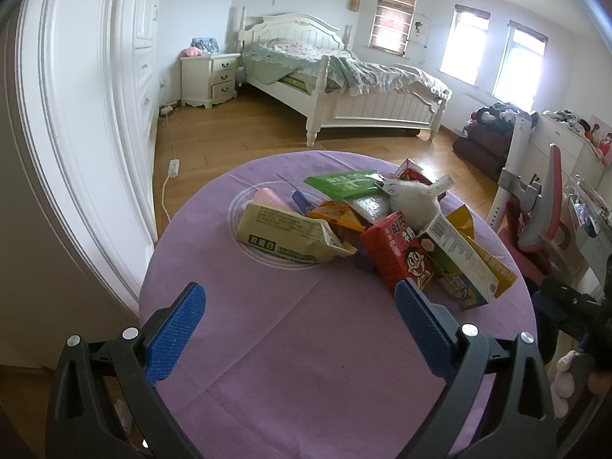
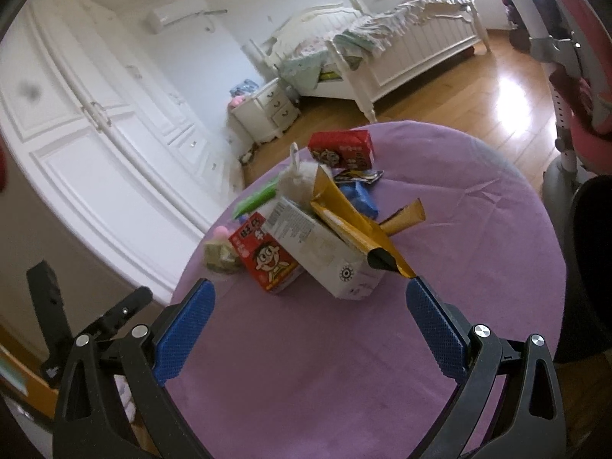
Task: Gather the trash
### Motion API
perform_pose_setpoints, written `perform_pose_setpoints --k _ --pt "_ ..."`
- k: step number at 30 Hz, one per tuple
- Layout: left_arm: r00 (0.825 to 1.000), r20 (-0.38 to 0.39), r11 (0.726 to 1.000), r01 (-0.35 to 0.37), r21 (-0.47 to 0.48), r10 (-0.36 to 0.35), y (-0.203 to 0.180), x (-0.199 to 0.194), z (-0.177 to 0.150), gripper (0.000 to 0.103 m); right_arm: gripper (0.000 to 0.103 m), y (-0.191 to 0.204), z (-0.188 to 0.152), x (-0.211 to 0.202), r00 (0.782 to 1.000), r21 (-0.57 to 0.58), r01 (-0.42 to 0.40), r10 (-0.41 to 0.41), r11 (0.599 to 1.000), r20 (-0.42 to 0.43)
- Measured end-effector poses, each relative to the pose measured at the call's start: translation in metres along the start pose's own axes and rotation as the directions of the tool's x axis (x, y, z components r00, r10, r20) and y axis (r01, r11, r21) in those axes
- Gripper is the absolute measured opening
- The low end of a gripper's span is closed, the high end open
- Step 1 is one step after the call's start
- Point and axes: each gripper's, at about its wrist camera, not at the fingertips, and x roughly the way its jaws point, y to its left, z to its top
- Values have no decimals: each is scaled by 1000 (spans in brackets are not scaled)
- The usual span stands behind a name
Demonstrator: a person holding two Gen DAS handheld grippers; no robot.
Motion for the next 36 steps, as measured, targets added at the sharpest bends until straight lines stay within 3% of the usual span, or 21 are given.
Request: perform_pose_setpoints --k 36 --pt "1000 -12 1000 0 -14 0 5 8 1 98 99 10 8 0 999 -52 21 -19 998 31"
